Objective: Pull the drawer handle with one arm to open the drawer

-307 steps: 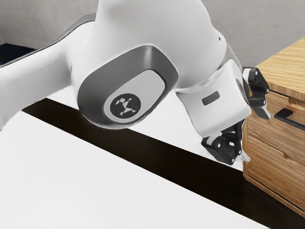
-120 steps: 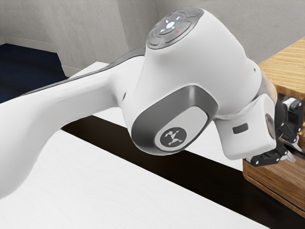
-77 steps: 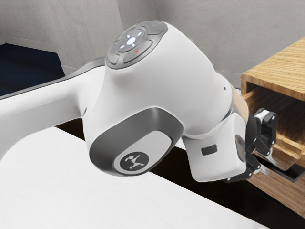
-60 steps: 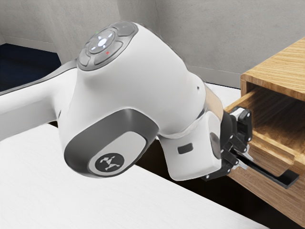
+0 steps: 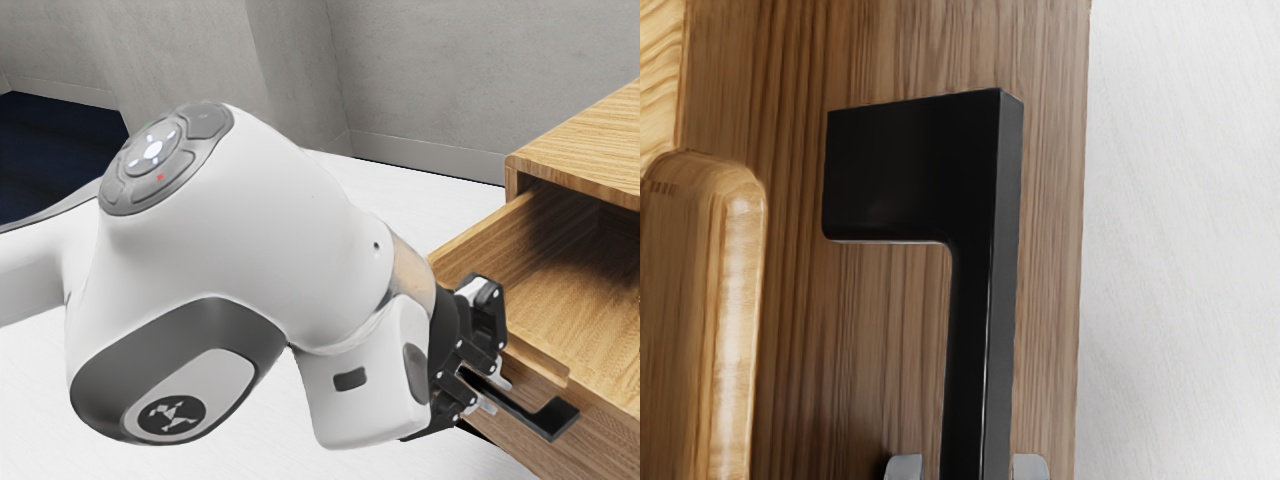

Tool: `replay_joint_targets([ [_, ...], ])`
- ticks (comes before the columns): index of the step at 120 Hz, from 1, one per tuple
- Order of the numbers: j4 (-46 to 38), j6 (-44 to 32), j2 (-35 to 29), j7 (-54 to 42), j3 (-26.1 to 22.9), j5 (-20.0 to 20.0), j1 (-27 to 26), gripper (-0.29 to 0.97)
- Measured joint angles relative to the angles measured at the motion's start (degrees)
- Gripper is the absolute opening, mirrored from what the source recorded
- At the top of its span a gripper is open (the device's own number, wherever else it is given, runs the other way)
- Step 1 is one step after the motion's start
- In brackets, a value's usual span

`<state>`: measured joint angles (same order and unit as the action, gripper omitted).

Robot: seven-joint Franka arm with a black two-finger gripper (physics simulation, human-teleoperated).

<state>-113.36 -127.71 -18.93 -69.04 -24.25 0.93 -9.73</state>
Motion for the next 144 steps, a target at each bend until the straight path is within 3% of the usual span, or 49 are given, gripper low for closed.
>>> replay_joint_targets([
  [43,-5.3,0.0,-6.1,1.7,-1.3,0.8,0.0,-0.06],
  [92,-6.6,0.4,-7.9,3.7,-2.4,0.9,-0.1,-0.07],
  [135,-6.2,2.2,-8.4,4.4,-2.4,1.3,-0.1,-0.03],
  [144,-6.2,2.7,-8.4,4.5,-2.4,1.3,-0.1,0.05],
])
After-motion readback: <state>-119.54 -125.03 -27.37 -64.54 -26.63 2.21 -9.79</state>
